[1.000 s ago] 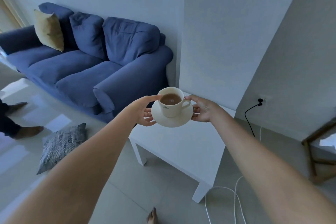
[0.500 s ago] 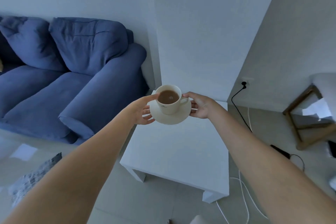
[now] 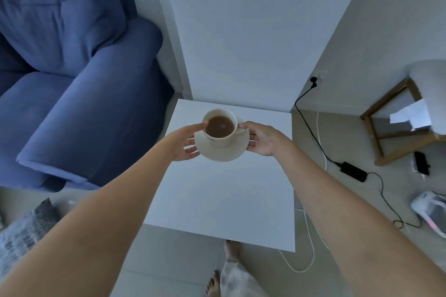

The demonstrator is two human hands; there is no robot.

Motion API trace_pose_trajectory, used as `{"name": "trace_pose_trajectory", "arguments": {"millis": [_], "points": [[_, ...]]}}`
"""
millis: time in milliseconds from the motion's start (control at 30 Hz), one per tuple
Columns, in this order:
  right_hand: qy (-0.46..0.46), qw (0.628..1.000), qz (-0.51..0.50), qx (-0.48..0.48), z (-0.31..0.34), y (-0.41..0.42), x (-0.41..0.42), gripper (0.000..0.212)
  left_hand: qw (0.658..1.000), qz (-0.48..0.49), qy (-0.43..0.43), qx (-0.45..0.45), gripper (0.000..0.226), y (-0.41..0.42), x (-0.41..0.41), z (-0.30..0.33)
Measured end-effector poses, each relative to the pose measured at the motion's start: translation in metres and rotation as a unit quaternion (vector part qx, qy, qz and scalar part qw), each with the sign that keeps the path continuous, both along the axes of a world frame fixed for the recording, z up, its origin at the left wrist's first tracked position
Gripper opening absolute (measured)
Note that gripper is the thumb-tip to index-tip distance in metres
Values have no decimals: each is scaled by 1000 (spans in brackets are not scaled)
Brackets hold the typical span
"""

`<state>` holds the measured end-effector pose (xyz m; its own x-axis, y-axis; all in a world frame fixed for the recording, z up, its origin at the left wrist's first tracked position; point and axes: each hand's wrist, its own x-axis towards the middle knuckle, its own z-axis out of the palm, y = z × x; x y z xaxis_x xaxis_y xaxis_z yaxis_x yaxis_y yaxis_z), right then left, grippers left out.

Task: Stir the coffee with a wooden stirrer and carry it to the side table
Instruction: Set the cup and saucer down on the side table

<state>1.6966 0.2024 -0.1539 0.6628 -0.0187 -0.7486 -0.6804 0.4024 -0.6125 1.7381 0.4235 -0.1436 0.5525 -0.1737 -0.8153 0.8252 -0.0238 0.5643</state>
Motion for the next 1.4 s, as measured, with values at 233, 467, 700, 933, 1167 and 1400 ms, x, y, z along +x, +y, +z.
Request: {"name": "trace_pose_trajectory", "arguments": {"millis": [233, 467, 700, 933, 1167, 1400], "points": [[30, 999, -19, 14, -67, -28, 22, 10, 999, -17, 36, -25, 58, -29, 34, -71], [56, 998, -20, 28, -128, -46, 40, 3, 998, -19, 60, -27, 49, -45, 56, -136], [70, 997, -9, 32, -171, -50, 48, 3, 996, -62, 66, 5, 48, -47, 66, -178], [94, 994, 46, 14, -208, -53, 46, 5, 994, -78, 70, 21, 48, -47, 71, -207], [105, 994, 25, 20, -227, -53, 41, 8, 993, -85, 76, 21, 40, -52, 67, -219], [122, 992, 18, -1, -230, -56, 41, 9, 994, -75, 82, 9, 40, -59, 64, -225]]}}
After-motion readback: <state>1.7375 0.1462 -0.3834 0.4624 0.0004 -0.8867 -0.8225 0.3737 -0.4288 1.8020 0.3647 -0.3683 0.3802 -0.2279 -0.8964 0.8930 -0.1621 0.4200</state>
